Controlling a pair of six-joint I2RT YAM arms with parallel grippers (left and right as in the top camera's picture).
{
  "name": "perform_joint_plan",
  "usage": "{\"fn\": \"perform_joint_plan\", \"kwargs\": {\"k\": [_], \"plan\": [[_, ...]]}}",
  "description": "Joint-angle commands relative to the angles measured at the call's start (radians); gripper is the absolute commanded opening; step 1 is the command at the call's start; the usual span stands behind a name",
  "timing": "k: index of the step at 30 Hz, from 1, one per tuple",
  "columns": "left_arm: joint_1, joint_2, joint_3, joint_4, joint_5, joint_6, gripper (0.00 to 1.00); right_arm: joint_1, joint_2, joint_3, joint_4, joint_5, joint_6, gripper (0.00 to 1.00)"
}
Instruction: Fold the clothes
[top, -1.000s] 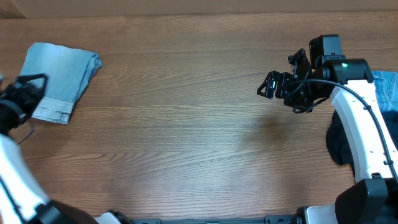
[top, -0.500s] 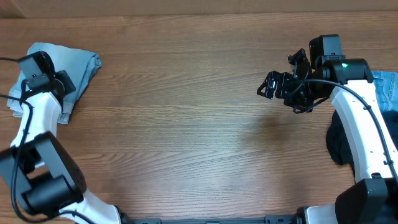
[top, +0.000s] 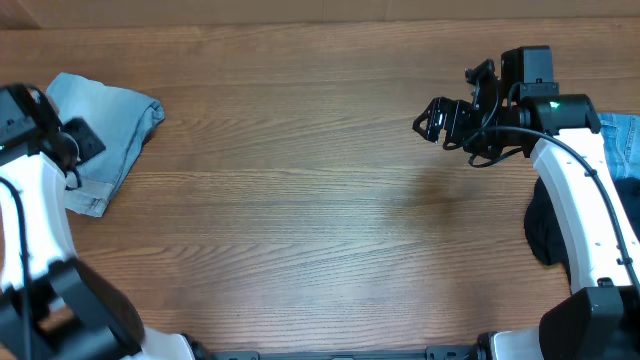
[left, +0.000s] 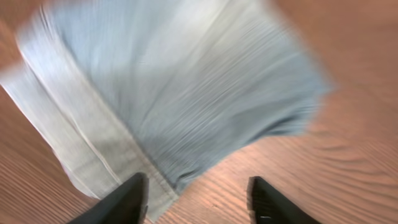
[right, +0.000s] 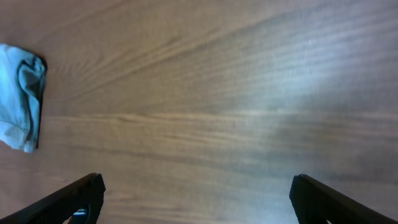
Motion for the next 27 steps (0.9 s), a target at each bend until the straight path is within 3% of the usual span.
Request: {"fn": "perform_joint_plan", "kwargs": {"k": [1, 3, 4, 5, 7, 8, 10, 13, 18, 23, 27], "plan": [[-0.103, -0.097, 0.031, -0.002, 0.034, 0.205, 0.66, 0.004, -0.006, 0.019, 0.027, -0.007, 0.002, 1.00], [-0.166, -0.077, 0.030, -0.006, 0.034, 0.343, 0.52, 0.003, -0.006, 0.019, 0.049, -0.043, 0.004, 1.00], [-0.202, -0.059, 0.030, -0.005, 0.028, 0.409, 0.39, 0.003, -0.006, 0.019, 0.071, -0.100, 0.004, 1.00], [-0.227, -0.032, 0.030, 0.008, 0.003, 0.431, 0.22, 0.005, -0.006, 0.018, 0.065, -0.164, 0.003, 0.92], [-0.243, 0.039, 0.030, 0.023, -0.030, 0.431, 0.08, 0.015, -0.006, 0.017, 0.062, -0.182, 0.000, 0.55], [-0.245, 0.072, 0.030, 0.022, -0.028, 0.431, 0.04, 0.017, -0.006, 0.017, 0.059, -0.170, 0.000, 0.44], [-0.253, 0.166, 0.030, 0.032, -0.027, 0.431, 0.04, 0.018, -0.006, 0.017, 0.058, -0.159, 0.000, 0.34], [-0.254, 0.294, 0.030, 0.089, -0.034, 0.432, 0.04, 0.018, -0.006, 0.017, 0.035, -0.158, 0.000, 0.07], [-0.255, 0.456, 0.030, 0.211, -0.040, 0.428, 0.04, 0.018, -0.006, 0.017, -0.014, -0.093, 0.000, 0.04], [-0.252, 0.511, 0.030, 0.383, -0.185, 0.221, 0.06, 0.018, -0.006, 0.017, -0.021, -0.075, 0.000, 0.04], [-0.222, 0.511, 0.034, 0.425, -0.326, -0.058, 0.08, 0.018, -0.006, 0.017, -0.025, -0.075, 0.000, 0.04]]}}
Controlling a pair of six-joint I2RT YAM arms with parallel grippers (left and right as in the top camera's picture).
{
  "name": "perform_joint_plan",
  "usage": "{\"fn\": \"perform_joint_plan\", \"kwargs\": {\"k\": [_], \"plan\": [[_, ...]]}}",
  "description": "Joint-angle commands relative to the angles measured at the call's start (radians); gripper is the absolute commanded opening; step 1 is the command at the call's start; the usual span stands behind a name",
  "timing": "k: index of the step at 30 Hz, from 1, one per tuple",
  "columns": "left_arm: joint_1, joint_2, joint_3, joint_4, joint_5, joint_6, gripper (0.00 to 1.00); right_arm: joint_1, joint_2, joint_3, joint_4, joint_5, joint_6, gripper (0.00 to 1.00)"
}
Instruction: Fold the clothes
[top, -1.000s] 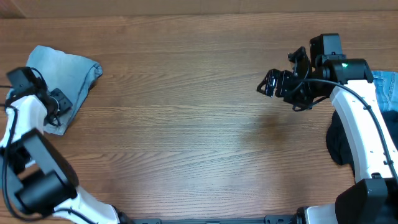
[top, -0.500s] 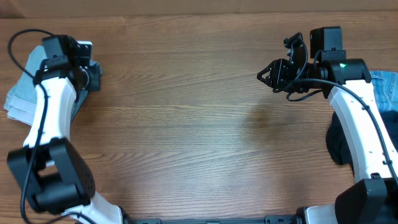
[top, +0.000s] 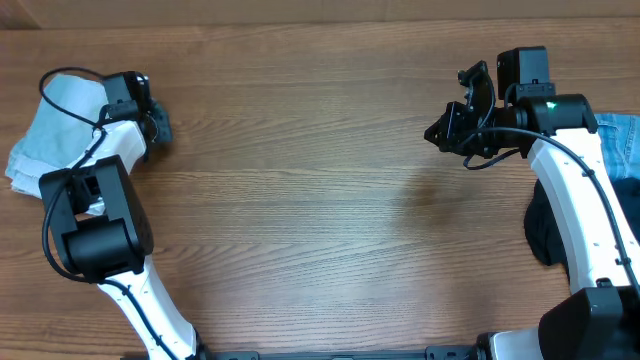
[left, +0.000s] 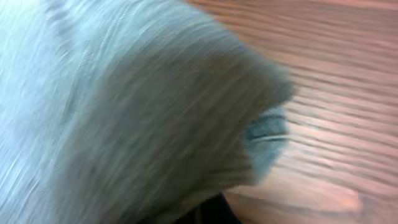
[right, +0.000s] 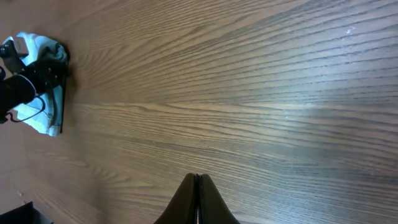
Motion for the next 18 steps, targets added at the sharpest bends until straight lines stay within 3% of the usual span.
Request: {"fn": "perform_joint_plan", "kwargs": {"k": [1, 3, 4, 6, 8, 10, 12, 16, 18], "plan": [[0.042, 0.033, -0.002, -0.001, -0.135, -0.276, 0.08, 0.005, -0.006, 0.017, 0.001, 0.006, -0.003, 0.04], [0.074, 0.033, -0.002, -0.021, -0.117, -0.439, 0.08, 0.005, -0.006, 0.017, -0.005, 0.006, -0.003, 0.04], [0.087, 0.033, -0.002, -0.006, -0.082, -0.454, 0.08, 0.005, -0.006, 0.017, -0.013, 0.006, -0.003, 0.04], [0.086, 0.033, 0.016, 0.000, -0.072, -0.443, 0.07, 0.005, -0.006, 0.017, -0.025, 0.006, -0.003, 0.04], [0.076, 0.032, 0.064, -0.024, 0.026, -0.288, 0.10, 0.005, -0.006, 0.017, -0.025, 0.006, -0.003, 0.04], [0.058, 0.023, 0.168, -0.181, 0.099, -0.184, 0.28, 0.005, -0.006, 0.017, -0.024, 0.006, -0.003, 0.04], [0.050, 0.009, 0.289, -0.364, 0.139, -0.170, 0.52, 0.005, -0.006, 0.017, -0.024, 0.013, -0.003, 0.04], [0.058, -0.029, 0.447, -0.612, 0.138, -0.085, 0.52, 0.005, -0.006, 0.017, -0.024, 0.024, -0.003, 0.04], [0.092, -0.055, 0.477, -0.682, 0.135, -0.106, 0.59, 0.005, -0.006, 0.017, -0.023, 0.024, -0.003, 0.04]]}}
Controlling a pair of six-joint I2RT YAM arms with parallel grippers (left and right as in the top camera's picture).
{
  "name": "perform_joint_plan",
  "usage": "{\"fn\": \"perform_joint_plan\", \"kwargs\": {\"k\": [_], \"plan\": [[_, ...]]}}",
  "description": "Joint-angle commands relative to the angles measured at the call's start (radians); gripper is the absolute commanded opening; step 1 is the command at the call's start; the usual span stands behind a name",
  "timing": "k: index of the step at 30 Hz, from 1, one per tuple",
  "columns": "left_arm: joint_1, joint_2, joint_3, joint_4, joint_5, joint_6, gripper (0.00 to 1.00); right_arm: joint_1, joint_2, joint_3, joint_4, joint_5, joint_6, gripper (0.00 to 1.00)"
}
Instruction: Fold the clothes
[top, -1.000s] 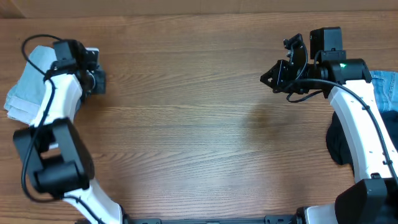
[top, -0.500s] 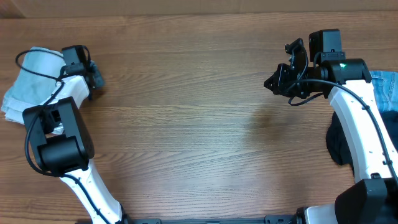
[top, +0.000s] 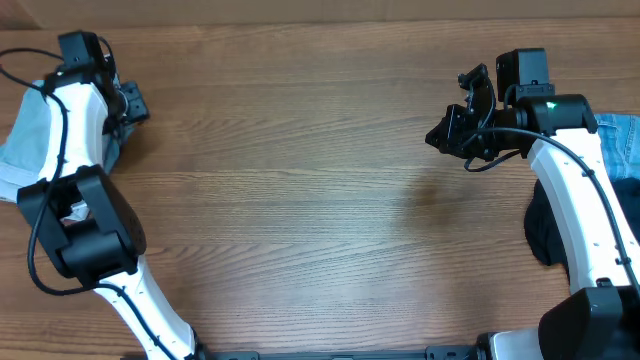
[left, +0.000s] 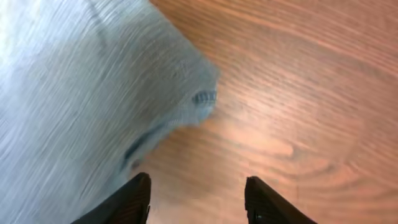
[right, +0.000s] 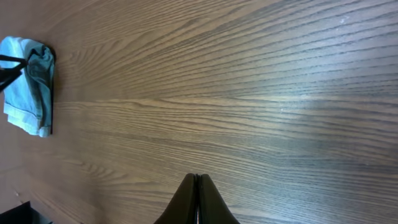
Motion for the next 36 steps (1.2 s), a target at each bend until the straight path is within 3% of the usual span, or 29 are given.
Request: {"fn": "perform_joint_plan", "kwargs": {"k": [1, 4, 6, 7, 9, 10, 11, 13, 18, 22, 29, 36], "plan": [[0.071, -0.064, 0.059, -0.076, 0.013, 0.021, 0.65, 0.005, -0.006, 0.017, 0.004, 0.011, -0.002, 0.04], [0.226, -0.067, 0.061, -0.090, 0.018, -0.022, 0.66, 0.005, -0.006, 0.017, 0.002, 0.011, -0.002, 0.09], [0.328, -0.067, 0.065, -0.066, 0.090, 0.041, 0.63, 0.005, -0.006, 0.017, 0.002, 0.011, -0.002, 0.09], [0.360, -0.066, 0.065, -0.058, 0.058, 0.051, 0.59, 0.005, -0.006, 0.017, 0.002, 0.011, -0.002, 0.09], [0.421, -0.062, 0.064, -0.046, 0.016, 0.020, 0.21, 0.005, -0.006, 0.017, 0.002, 0.011, -0.002, 0.09], [0.448, -0.061, 0.064, -0.036, 0.016, 0.002, 0.07, 0.005, -0.006, 0.017, 0.002, 0.011, -0.002, 0.09], [0.480, -0.061, 0.064, -0.016, 0.008, -0.013, 0.04, 0.005, -0.006, 0.017, 0.000, 0.011, -0.002, 0.09], [0.536, -0.061, 0.064, 0.021, -0.019, -0.043, 0.04, 0.005, -0.006, 0.017, -0.004, 0.011, -0.003, 0.09], [0.560, -0.057, 0.064, 0.153, -0.125, 0.049, 0.04, 0.005, -0.006, 0.017, -0.028, 0.011, -0.003, 0.09], [0.561, 0.005, 0.064, 0.230, -0.112, 0.071, 0.04, 0.005, -0.006, 0.017, -0.028, 0.011, -0.002, 0.07], [0.562, 0.127, 0.064, 0.245, 0.182, 0.293, 0.09, 0.005, -0.006, 0.017, -0.039, 0.010, -0.002, 0.04], [0.562, 0.197, 0.064, 0.131, 0.183, 0.316, 0.04, 0.005, -0.006, 0.017, -0.054, 0.010, -0.002, 0.04]]}}
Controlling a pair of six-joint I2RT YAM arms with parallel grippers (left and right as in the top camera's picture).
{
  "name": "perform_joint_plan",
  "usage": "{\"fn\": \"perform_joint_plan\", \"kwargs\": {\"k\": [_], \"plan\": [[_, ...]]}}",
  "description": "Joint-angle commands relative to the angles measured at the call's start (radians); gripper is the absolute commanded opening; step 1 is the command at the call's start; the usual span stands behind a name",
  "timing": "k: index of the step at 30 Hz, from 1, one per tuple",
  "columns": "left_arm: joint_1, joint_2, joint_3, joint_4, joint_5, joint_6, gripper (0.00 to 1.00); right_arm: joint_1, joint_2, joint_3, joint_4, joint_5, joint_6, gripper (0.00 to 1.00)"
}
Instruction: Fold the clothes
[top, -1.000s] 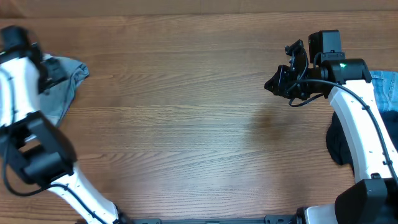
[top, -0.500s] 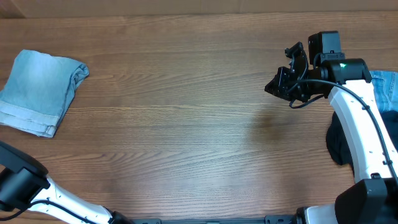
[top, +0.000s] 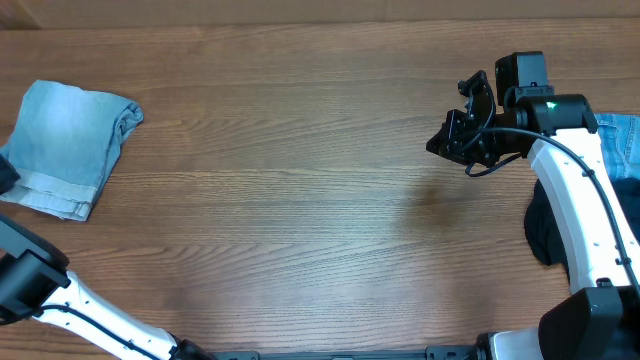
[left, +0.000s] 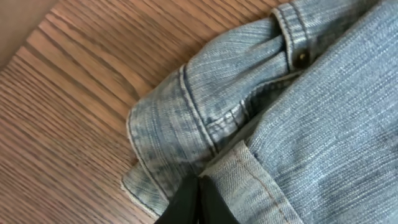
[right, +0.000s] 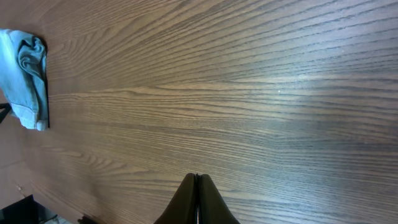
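Note:
A folded pair of light-blue denim shorts (top: 68, 146) lies flat at the table's far left. Up close in the left wrist view, the denim (left: 298, 124) shows its waistband, a rivet and a stitched hem. My left gripper (left: 199, 200) is shut, its tips resting over that hem near a rolled corner; nothing shows between them. In the overhead view the left gripper is almost off the left edge. My right gripper (top: 447, 138) hovers shut over bare wood at the right (right: 198, 200), far from the denim (right: 26, 76).
At the right edge lie more blue denim (top: 626, 140) and a black garment (top: 545, 232), partly under the right arm. The left arm's white link (top: 60, 300) crosses the bottom-left corner. The wooden table (top: 300, 200) spans the middle.
My left gripper was open beside the denim's right corner, its arm across the garment. Now it is shut at the hem, the arm is off to the left, and the denim lies uncovered.
Both grippers were open, the left one over the folded denim. Then the right was shut and the left arm reached round the denim, which sat further left. Then the left stood open by its corner. Now the denim lies flat and both grippers are shut.

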Motion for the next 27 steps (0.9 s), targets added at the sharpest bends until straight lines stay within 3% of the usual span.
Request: {"fn": "perform_joint_plan", "kwargs": {"k": [1, 4, 9, 10, 12, 13, 15, 17, 18, 19, 27], "plan": [[-0.006, 0.033, 0.006, -0.073, 0.030, 0.011, 0.04, 0.005, -0.006, 0.017, 0.003, 0.006, -0.003, 0.04], [-0.006, 0.034, 0.006, -0.163, 0.026, -0.117, 0.04, 0.005, -0.006, 0.017, -0.003, 0.007, -0.003, 0.04], [-0.004, 0.027, 0.031, -0.207, 0.018, -0.097, 0.05, 0.005, -0.006, 0.017, -0.008, 0.007, -0.003, 0.04], [-0.002, 0.026, 0.064, -0.206, 0.019, -0.097, 0.10, 0.005, -0.006, 0.017, -0.012, 0.007, -0.003, 0.04], [0.006, 0.026, 0.159, -0.210, 0.019, -0.097, 0.33, 0.005, -0.006, 0.017, -0.010, 0.007, -0.003, 0.04], [0.009, 0.026, 0.208, -0.209, 0.019, -0.097, 0.39, 0.005, -0.006, 0.017, -0.005, 0.007, -0.003, 0.04], [0.016, 0.026, 0.311, -0.191, 0.023, -0.094, 0.41, 0.005, -0.006, 0.017, 0.008, 0.007, -0.003, 0.04], [0.023, 0.027, 0.322, -0.135, 0.019, -0.073, 0.38, 0.005, -0.006, 0.017, 0.013, 0.007, -0.003, 0.04], [0.022, 0.029, 0.310, -0.101, 0.018, -0.040, 0.18, 0.005, -0.006, 0.017, 0.013, 0.007, -0.003, 0.04], [0.022, 0.034, 0.298, -0.073, 0.018, -0.030, 0.04, 0.005, -0.006, 0.017, 0.013, 0.007, -0.003, 0.04], [0.024, 0.219, 0.291, -0.040, -0.009, -0.034, 0.04, 0.005, -0.006, 0.017, -0.011, 0.006, 0.001, 0.04]]}}
